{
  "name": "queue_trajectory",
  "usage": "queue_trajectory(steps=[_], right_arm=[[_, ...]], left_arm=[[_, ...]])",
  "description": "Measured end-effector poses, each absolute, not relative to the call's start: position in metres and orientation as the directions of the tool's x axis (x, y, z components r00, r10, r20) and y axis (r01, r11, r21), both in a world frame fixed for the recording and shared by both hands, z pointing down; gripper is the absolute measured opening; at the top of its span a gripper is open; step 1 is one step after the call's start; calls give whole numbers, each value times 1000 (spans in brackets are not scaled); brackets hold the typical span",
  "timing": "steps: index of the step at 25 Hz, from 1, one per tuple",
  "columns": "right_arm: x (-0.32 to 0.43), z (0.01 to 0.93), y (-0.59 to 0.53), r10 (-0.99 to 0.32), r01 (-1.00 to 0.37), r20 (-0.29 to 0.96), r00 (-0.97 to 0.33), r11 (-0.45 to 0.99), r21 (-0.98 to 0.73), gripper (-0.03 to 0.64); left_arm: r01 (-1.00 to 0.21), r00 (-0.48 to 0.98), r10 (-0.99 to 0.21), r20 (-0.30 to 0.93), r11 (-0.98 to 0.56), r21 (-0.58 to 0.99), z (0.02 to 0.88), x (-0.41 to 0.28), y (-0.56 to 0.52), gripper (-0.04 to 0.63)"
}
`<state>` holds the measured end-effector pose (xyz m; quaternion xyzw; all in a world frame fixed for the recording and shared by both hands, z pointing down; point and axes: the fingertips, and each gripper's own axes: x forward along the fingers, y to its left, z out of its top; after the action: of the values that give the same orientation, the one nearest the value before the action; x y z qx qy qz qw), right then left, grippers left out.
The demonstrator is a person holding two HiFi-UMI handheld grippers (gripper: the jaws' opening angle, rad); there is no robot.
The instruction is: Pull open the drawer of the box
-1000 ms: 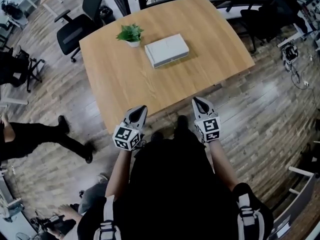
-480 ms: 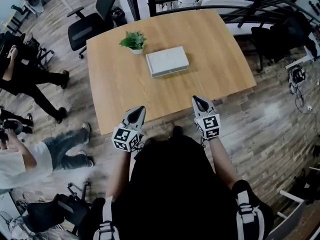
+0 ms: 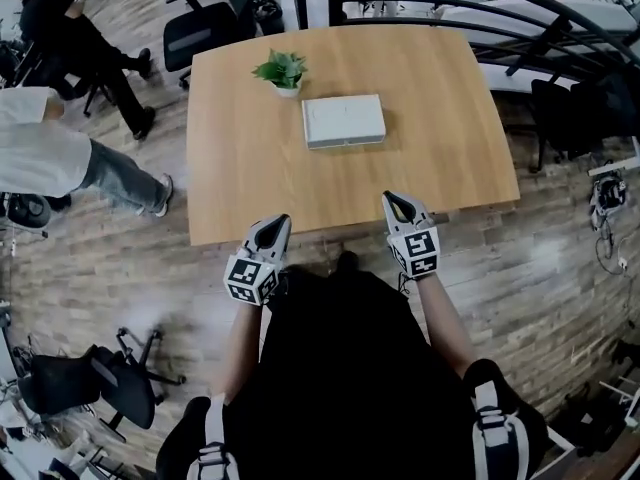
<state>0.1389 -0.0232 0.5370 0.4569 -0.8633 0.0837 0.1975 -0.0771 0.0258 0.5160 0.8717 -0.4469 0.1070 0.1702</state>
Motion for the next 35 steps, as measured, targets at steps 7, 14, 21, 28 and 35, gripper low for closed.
queue_trajectory(steps=[7, 14, 21, 28, 35], right_arm=[[161, 554, -26, -725, -802, 432, -537, 597, 6, 25], [164, 567, -35, -718, -806, 445, -536, 592, -15, 25], [165, 582, -59, -717, -841, 456, -527, 518, -156, 26], [159, 602, -96, -697, -857, 509, -505, 472, -205, 26], [130, 632, -146, -650, -845, 554, -521, 484, -227, 26]], left_arm=[[-830, 555, -754, 351, -528, 179, 512, -51, 30, 23], [-832, 550, -752, 362, -531, 160, 509, -52, 15, 23], [-809, 584, -722, 370, -552, 201, 526, -49, -16, 24], [-772, 632, -677, 378, -590, 235, 532, -42, -76, 25], [-744, 659, -634, 405, -629, 226, 531, -49, -141, 24]])
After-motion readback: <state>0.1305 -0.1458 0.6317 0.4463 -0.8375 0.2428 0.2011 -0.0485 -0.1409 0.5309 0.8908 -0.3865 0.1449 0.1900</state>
